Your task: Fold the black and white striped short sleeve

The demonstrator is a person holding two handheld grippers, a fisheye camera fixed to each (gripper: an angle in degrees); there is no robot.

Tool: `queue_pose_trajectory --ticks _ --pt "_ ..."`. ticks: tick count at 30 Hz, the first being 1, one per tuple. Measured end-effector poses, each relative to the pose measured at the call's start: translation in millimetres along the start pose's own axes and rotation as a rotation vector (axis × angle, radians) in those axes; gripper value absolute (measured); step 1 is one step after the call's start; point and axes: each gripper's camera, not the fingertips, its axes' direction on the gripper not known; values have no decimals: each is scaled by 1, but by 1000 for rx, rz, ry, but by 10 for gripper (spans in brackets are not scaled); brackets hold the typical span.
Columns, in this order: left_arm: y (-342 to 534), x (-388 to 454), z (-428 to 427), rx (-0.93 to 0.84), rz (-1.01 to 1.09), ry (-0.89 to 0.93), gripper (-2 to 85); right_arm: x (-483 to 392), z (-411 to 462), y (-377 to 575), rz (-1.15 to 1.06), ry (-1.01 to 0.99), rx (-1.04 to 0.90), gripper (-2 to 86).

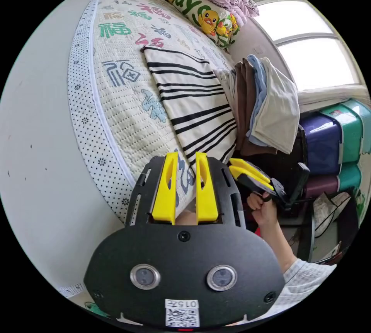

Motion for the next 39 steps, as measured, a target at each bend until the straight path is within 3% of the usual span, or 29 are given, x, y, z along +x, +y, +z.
queue_pose_trajectory --ticks 3,6,8,13,17,22,24,30,34,39 --pt "-11 13 12 -43 11 -12 81 -14 35 -14 -52 61 -97 114" --pt "-17 19 15 -44 18 33 81 -11 34 -21 -114 116 -140 69" --pt "-21 23 20 -63 39 33 81 8 16 -23 -78 29 -88 38" --pt "-42 32 42 -60 43 83 86 90 -64 -10 276 -98 235 12" --pt "-56 34 75 -66 -19 93 96 101 -85 0 318 -23 287 8" --pt "-55 26 102 17 -180 18 40 95 -81 9 347 -37 275 6" --pt "-60 22 108 -14 -168 111 10 90 -84 9 358 -73 292 6" --pt "-56 16 39 202 -2 270 -6 48 -143 7 257 -57 425 5" --pt "-35 -2 -50 380 117 330 -8 16 -206 24 207 -151 601 5" --pt "32 -61 -118 508 171 449 -8 -38 -221 63 116 -288 694 5"
